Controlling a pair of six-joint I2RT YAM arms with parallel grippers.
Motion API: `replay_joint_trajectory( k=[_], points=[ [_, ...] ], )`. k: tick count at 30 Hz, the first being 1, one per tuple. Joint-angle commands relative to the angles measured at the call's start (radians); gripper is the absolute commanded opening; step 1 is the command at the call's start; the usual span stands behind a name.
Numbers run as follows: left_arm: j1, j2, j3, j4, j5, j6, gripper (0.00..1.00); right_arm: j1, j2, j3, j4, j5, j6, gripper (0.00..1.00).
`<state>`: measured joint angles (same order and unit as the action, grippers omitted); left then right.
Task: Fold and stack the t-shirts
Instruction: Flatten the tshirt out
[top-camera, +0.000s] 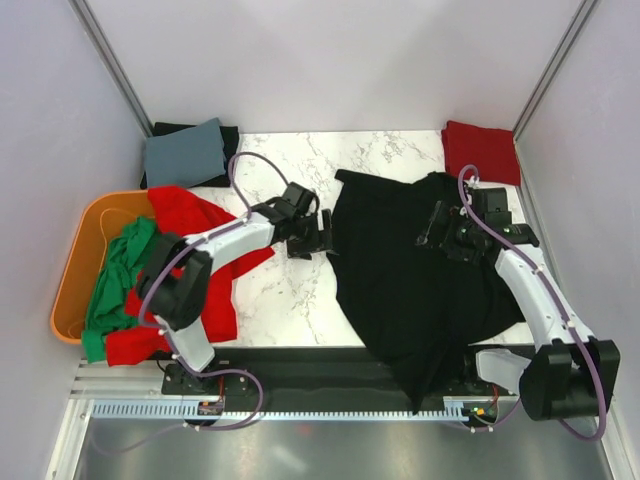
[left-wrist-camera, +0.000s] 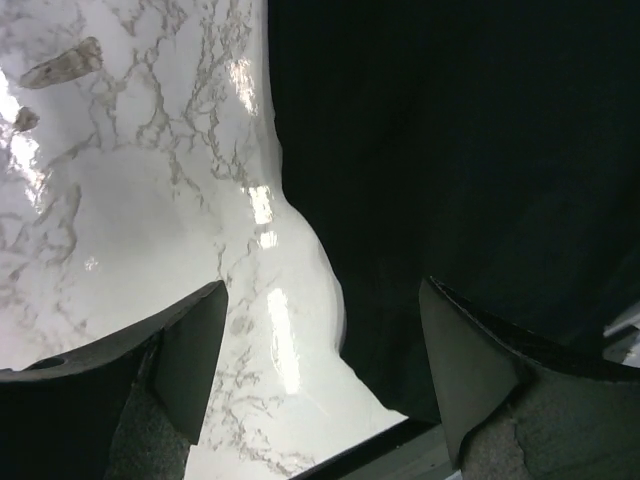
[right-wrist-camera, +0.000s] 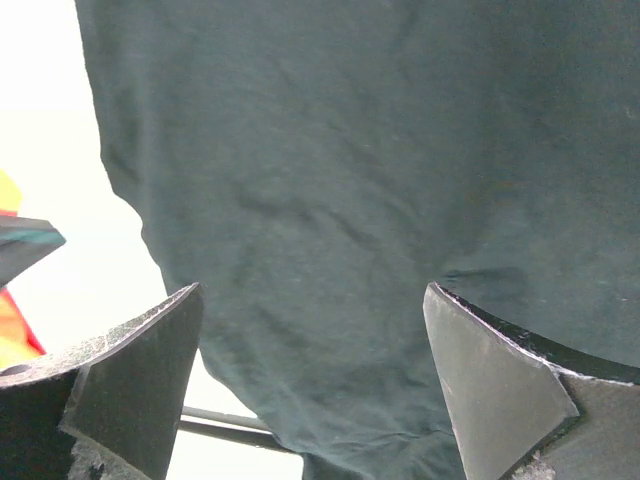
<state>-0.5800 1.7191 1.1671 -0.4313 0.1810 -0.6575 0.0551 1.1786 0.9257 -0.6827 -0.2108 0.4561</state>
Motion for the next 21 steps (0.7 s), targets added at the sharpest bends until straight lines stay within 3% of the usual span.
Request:
replay_joint_trajectory(
  k=[1,8,11,12,14,18,21],
  points=[
    [-0.017,0.09,0.1,0.083,-0.07,-0.031,0.84,0.003,-0.08,0.024,0.029,-0.055,0.009,0.98],
    [-0.027,0.264,0.203,0.071,-0.095,-0.044,0.77,0.003,-0.148,0.032,-0.027,-0.056,-0.02,0.98],
    [-0.038,0.335,0.249,0.071,-0.08,-0.044,0.53,0.003,-0.145,0.027,-0.035,-0.053,-0.039,0.98],
    [-0.038,0.356,0.259,0.074,-0.072,-0.041,0.23,0.005,-0.14,0.024,-0.037,-0.052,-0.042,0.98],
    [-0.035,0.364,0.282,0.068,-0.074,-0.018,0.02,0.003,-0.137,0.016,-0.035,-0.047,-0.046,0.98],
    [0.078,0.275,0.305,-0.012,-0.135,0.096,0.02,0.003,-0.128,0.021,-0.038,-0.026,-0.053,0.98],
    [0.25,0.203,0.374,-0.088,-0.178,0.175,0.02,0.003,-0.114,0.038,-0.04,-0.016,-0.054,0.98]
  ],
)
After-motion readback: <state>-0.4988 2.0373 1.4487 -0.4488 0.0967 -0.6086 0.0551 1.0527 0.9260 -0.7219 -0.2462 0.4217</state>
